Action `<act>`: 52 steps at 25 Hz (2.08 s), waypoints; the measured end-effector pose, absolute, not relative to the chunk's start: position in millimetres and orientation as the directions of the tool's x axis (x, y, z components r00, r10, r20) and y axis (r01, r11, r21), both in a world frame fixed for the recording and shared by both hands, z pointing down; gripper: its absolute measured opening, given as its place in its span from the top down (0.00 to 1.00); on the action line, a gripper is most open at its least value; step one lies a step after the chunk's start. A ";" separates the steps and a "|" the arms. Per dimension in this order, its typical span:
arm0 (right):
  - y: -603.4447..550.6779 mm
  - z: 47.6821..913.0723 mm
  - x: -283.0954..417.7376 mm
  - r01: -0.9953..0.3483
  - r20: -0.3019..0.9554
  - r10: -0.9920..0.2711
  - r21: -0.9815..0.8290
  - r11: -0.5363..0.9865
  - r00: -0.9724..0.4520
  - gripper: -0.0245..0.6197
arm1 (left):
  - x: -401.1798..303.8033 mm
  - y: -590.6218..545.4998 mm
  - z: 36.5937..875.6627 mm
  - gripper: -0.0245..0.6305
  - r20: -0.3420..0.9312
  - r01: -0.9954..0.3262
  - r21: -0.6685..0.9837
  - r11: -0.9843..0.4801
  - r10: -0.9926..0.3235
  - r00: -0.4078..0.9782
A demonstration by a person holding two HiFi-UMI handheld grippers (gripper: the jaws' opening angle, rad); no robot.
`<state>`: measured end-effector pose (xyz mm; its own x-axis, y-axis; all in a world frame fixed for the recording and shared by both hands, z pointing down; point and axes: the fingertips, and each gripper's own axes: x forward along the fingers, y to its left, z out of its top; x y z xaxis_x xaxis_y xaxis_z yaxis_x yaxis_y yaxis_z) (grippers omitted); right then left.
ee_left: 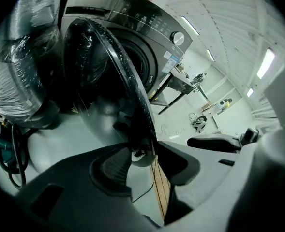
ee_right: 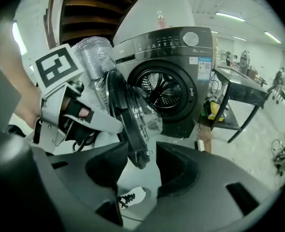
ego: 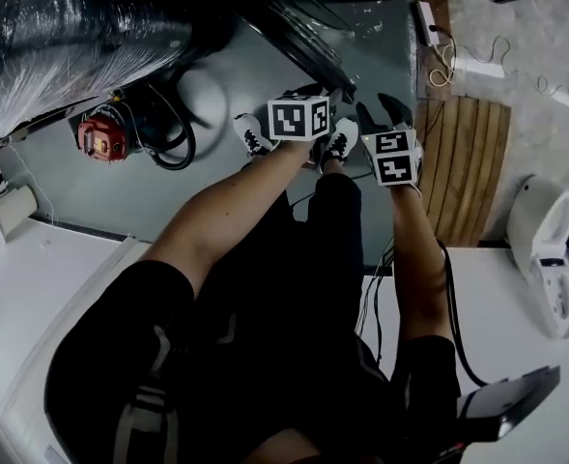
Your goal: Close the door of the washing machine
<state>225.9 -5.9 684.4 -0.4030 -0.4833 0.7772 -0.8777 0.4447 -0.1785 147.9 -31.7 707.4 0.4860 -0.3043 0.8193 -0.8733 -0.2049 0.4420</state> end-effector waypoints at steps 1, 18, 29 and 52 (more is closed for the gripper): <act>-5.8 686.3 226.4 -0.866 0.778 -0.473 -0.174 0.468 -0.412 0.67 | 154.2 -35.5 707.2 0.72 0.815 -0.869 0.448 -0.211 -0.304 0.494; -66.1 719.4 212.8 -0.729 0.807 -0.400 -0.054 0.682 -0.434 0.85 | 175.0 -91.6 672.8 0.72 0.761 -0.756 0.420 -0.503 -0.259 0.595; -105.6 717.4 244.0 -0.824 0.813 -0.438 -0.086 0.561 -0.383 0.83 | 161.8 -144.5 653.2 0.73 0.750 -0.750 0.318 -0.580 -0.331 0.573; -220.7 712.0 310.4 -0.952 0.784 -0.559 -0.306 0.030 -0.270 0.95 | 168.3 -247.1 675.2 0.83 0.786 -0.789 0.276 -0.549 -0.343 0.514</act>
<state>310.4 -220.7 712.0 -0.2696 -0.5590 0.7841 -0.9517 0.0303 -0.3056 168.3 -247.1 675.2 0.5140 -0.3426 0.7864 -0.7888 -0.5491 0.2763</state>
